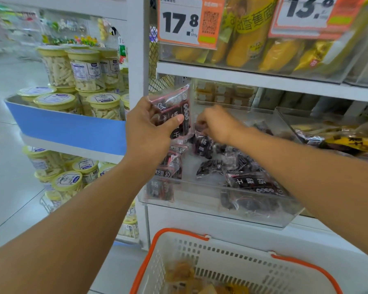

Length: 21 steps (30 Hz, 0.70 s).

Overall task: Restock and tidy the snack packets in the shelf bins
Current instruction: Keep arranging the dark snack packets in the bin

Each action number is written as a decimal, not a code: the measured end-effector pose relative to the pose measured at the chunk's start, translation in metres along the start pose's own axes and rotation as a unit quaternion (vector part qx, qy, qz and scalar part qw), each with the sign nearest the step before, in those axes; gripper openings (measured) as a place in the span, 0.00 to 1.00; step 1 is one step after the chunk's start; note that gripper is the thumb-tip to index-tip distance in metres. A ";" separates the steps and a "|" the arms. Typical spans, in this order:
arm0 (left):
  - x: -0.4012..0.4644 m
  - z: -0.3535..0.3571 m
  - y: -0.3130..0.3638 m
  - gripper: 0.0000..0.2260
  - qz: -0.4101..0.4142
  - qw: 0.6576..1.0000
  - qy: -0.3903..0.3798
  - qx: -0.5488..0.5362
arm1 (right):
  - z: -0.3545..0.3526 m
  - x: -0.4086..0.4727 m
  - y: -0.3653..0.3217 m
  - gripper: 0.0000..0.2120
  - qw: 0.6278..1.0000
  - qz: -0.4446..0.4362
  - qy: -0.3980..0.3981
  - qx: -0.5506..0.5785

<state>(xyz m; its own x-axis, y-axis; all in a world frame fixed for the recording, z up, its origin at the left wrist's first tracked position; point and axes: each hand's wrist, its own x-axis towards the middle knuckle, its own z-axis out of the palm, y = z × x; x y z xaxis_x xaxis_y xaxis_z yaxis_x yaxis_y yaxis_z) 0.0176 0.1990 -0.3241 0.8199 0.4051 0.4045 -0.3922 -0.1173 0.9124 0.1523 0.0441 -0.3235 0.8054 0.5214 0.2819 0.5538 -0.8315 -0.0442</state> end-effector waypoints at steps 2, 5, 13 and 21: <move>-0.001 0.001 -0.001 0.16 0.001 1.000 -0.011 0.006 | 0.015 -0.005 0.003 0.05 0.996 0.014 0.065 0.051; -0.002 0.002 -0.003 0.16 0.003 0.999 -0.029 0.019 | 0.027 -0.012 0.005 0.05 0.986 0.036 0.130 0.097; -0.001 0.009 -0.006 0.13 0.003 0.996 -0.063 0.064 | -0.023 -0.034 -0.006 0.24 0.982 0.072 0.045 0.169; -0.002 0.025 -0.012 0.25 0.030 0.980 -0.126 0.151 | -0.036 -0.063 -0.002 0.15 0.906 0.015 -0.036 0.422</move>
<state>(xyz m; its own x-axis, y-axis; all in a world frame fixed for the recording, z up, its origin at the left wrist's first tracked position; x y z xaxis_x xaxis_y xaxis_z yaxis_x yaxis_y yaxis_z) 0.0313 0.1767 -0.3343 0.8909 0.1562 0.4264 -0.3333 -0.4130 0.8476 0.0933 0.0057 -0.3062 0.8173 0.5378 0.2067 0.4713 -0.4178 -0.7767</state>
